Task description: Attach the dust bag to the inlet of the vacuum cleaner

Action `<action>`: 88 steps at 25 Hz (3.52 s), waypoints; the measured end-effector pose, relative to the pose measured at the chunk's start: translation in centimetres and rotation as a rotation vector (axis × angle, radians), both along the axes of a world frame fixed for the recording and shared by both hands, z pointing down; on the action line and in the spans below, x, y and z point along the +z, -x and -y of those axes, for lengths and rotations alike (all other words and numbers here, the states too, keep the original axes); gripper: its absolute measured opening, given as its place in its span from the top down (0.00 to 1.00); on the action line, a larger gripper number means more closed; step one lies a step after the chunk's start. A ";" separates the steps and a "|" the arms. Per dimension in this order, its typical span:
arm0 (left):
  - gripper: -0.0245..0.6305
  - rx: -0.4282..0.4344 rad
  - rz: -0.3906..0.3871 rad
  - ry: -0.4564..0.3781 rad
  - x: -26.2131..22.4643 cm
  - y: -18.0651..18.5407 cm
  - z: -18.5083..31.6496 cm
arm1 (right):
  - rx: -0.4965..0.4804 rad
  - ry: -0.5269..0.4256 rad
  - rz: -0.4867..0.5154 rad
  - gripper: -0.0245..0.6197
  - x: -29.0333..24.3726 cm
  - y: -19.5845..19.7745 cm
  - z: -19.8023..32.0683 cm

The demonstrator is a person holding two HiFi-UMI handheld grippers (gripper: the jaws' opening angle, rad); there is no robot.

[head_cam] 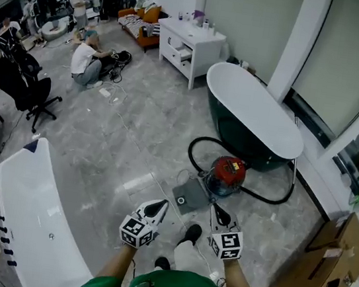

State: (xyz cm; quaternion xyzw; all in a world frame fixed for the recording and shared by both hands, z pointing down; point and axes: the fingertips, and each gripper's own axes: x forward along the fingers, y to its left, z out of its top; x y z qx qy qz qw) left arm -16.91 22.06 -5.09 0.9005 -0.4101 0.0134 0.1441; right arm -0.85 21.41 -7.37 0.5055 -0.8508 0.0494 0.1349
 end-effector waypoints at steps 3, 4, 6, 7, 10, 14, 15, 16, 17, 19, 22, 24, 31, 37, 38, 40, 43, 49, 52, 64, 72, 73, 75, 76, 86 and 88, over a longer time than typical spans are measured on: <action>0.96 -0.009 0.045 -0.017 0.2 0.4 3.5 | -0.023 -0.022 0.013 0.95 0.4 0.4 3.8; 0.96 -0.013 0.058 -0.021 0.2 0.4 4.8 | -0.026 -0.029 0.013 0.95 0.4 0.2 5.1; 0.96 -0.022 0.075 -0.026 -0.1 0.2 7.6 | -0.027 -0.037 0.014 0.95 0.4 -0.4 7.7; 0.96 -0.021 0.081 -0.028 -0.3 0.0 8.9 | -0.025 -0.039 0.016 0.95 0.3 -0.9 9.0; 0.96 -0.004 0.107 -0.036 -0.9 -1.3 12.7 | -0.018 -0.040 0.030 0.95 0.2 -2.6 12.9; 0.96 0.016 0.134 -0.035 -1.2 -3.5 17.5 | -0.007 -0.029 0.047 0.95 0.5 -5.0 17.3; 0.96 0.022 0.143 -0.033 -1.1 -4.2 18.6 | -0.005 -0.024 0.050 0.95 0.7 -5.6 18.3; 0.96 0.028 0.153 -0.031 -0.9 -4.8 19.7 | -0.003 -0.019 0.053 0.95 1.0 -6.2 19.2; 0.96 0.035 0.164 -0.028 -0.7 -5.5 20.7 | 0.002 -0.013 0.057 0.95 1.2 -6.8 20.1; 0.96 0.049 0.179 -0.022 -0.3 -6.8 22.4 | 0.013 0.001 0.070 0.95 1.7 -8.0 21.9; 0.96 0.062 0.194 -0.017 0.2 -8.3 24.9 | 0.014 0.018 0.087 0.95 2.3 -9.0 24.6; 0.96 0.065 0.198 -0.007 0.9 -9.0 26.1 | 0.006 0.032 0.090 0.95 2.9 -9.2 25.9; 0.96 0.030 0.182 0.035 2.3 -8.7 28.5 | -0.047 0.094 0.070 0.95 5.1 -8.3 28.9; 0.96 0.027 0.181 0.057 3.9 -7.9 29.1 | -0.072 0.137 0.042 0.95 6.5 -6.9 30.2; 0.96 0.029 0.177 0.061 4.2 -7.5 29.1 | -0.072 0.142 0.034 0.95 6.6 -6.5 30.4; 0.96 0.040 0.164 0.063 4.5 -6.7 29.4 | -0.071 0.144 0.021 0.95 6.8 -5.4 30.6; 0.96 0.049 0.132 0.072 4.8 -5.4 29.9 | -0.090 0.129 0.010 0.95 6.6 -3.3 30.8; 0.96 0.079 0.120 0.077 5.8 -2.5 30.6 | -0.108 0.135 0.023 0.95 7.0 0.9 30.2; 0.96 0.091 0.121 0.079 6.5 -1.2 31.2 | -0.099 0.145 0.011 0.95 7.7 2.1 30.4; 0.96 0.116 0.161 0.104 11.3 0.3 34.4 | -0.067 0.176 0.028 0.95 12.1 3.1 32.9; 0.96 0.134 0.193 0.126 15.2 -0.3 36.5 | -0.062 0.181 0.013 0.95 16.1 2.1 35.5; 0.96 0.137 0.197 0.126 15.7 -0.4 36.7 | -0.060 0.185 0.013 0.95 16.7 1.9 35.7; 0.96 0.146 0.200 0.122 16.7 -0.6 37.2 | -0.060 0.187 0.001 0.95 18.0 1.5 36.3; 0.96 0.151 0.197 0.120 17.4 -0.8 37.4 | -0.060 0.187 -0.005 0.95 18.7 1.4 36.5; 0.96 0.246 0.210 0.117 27.8 -3.4 38.8 | -0.068 0.195 -0.038 0.95 28.5 0.2 37.8; 0.96 0.280 0.214 0.109 30.3 -3.9 39.2 | -0.064 0.202 -0.035 0.95 31.0 0.1 38.2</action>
